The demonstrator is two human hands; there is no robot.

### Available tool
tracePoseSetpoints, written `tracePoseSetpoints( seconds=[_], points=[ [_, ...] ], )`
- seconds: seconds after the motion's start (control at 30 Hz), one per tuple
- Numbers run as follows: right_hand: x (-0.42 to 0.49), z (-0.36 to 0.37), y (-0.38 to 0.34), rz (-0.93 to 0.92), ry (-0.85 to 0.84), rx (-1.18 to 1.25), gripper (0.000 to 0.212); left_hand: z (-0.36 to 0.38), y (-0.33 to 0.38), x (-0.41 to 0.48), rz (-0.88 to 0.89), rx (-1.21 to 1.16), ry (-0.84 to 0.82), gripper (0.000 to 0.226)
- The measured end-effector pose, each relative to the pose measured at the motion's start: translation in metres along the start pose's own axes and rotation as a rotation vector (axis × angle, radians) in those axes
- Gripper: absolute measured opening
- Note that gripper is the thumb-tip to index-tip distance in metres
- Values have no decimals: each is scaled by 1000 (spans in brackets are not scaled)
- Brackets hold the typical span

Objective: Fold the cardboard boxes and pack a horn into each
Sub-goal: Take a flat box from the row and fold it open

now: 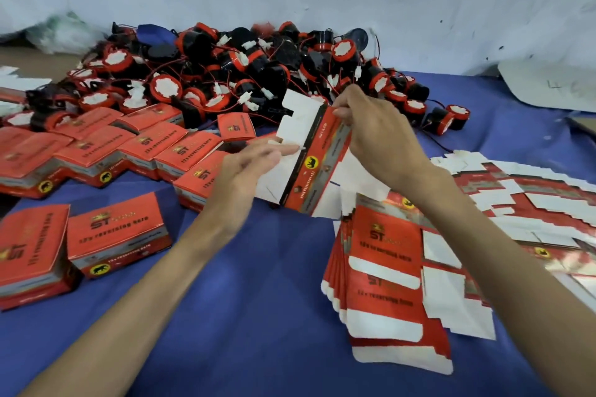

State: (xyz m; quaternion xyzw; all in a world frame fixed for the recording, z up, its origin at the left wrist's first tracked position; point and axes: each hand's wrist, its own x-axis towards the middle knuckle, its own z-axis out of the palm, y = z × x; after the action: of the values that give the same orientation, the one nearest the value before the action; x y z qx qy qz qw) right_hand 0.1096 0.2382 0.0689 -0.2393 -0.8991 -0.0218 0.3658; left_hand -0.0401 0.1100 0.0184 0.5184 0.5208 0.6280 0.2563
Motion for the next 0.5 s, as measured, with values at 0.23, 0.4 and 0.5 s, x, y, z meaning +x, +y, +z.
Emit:
tracePoseSetpoints(
  seconds=[0.23,0.4,0.5],
  points=[
    [-29,17,-6,-70,190,-104,25,-7,5,3,-184,146,-81,33],
    [-74,25,-21,-40,77,-142,61,-8,9,8,53,182,296,41],
    [-97,30,-24,-189,-200,-118,74,-17,17,12,167,51,437,47]
  ],
)
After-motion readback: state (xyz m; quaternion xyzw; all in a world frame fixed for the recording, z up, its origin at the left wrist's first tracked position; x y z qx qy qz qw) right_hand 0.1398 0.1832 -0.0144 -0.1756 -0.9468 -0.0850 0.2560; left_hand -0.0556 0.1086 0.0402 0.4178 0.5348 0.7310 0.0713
